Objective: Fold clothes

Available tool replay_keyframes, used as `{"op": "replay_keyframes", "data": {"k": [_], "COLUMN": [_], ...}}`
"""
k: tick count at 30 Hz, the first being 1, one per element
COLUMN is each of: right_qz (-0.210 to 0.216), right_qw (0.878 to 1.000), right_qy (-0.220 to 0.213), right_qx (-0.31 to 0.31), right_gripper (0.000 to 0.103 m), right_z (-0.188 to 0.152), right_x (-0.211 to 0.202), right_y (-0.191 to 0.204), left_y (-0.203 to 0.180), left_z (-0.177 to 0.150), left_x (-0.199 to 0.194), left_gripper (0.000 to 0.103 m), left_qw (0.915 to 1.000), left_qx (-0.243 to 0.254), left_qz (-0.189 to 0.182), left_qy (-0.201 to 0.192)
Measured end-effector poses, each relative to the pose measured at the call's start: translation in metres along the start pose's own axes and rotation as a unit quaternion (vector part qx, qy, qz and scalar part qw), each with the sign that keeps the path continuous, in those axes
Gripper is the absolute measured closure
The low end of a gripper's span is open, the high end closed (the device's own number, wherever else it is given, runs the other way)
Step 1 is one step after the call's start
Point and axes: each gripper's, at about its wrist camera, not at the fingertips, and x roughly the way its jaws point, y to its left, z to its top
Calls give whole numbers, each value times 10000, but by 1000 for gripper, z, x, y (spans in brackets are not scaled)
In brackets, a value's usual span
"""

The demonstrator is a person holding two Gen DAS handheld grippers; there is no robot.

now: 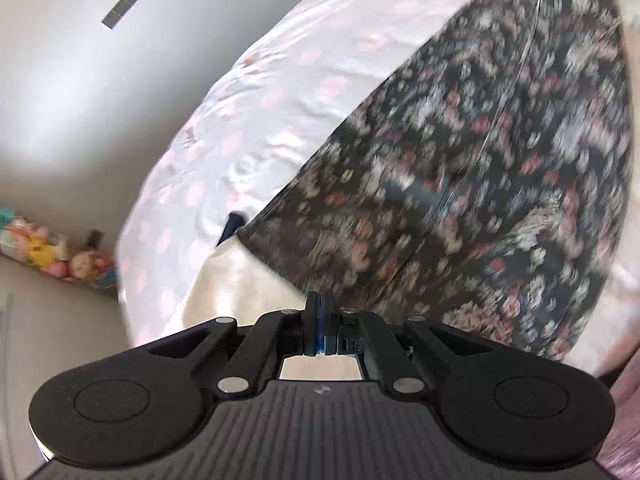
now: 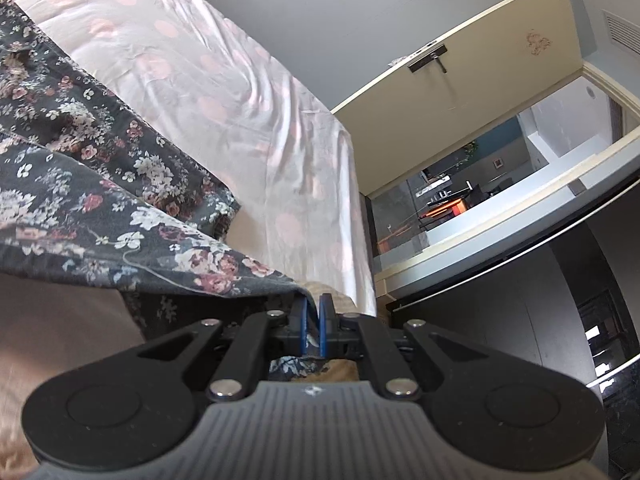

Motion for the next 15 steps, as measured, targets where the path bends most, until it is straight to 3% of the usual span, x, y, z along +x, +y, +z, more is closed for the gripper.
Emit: {"op": "replay_keyframes", "data": {"k": [3, 5, 7, 10, 11, 13, 15], "right_qz": [75, 146, 148, 156, 149, 143, 142], "right_qw": [9992, 9986, 9984, 9987, 9988, 9990, 9990], "right_qy": [12, 37, 61, 84, 73, 65, 70], "right_qx": [-395, -504, -545, -482, -458, -428, -418], "right_gripper": [97, 97, 97, 97, 97, 97, 97], "right_z": [13, 18, 19, 17, 16, 14, 12], "right_x": [19, 29, 38, 44, 45, 43, 41], "right_y": [14, 20, 23, 24, 24, 24, 24], "left_y": [-23, -47, -72, -109, -122, -147, -170], "left_z": [4, 2, -5, -19, -24, -32, -39], "left_x": [5, 10, 17, 30, 37, 49, 60], "left_gripper": [103, 94, 85, 80, 77, 62, 59], "left_qw": [9981, 9928, 9847, 9723, 9680, 9578, 9462], "left_qx": [400, 880, 1252, 1646, 1791, 2108, 2429], "left_qz": [-462, -806, -1196, -1633, -1730, -1913, -2086], "left_qy": [-4, 92, 192, 284, 313, 391, 476]}}
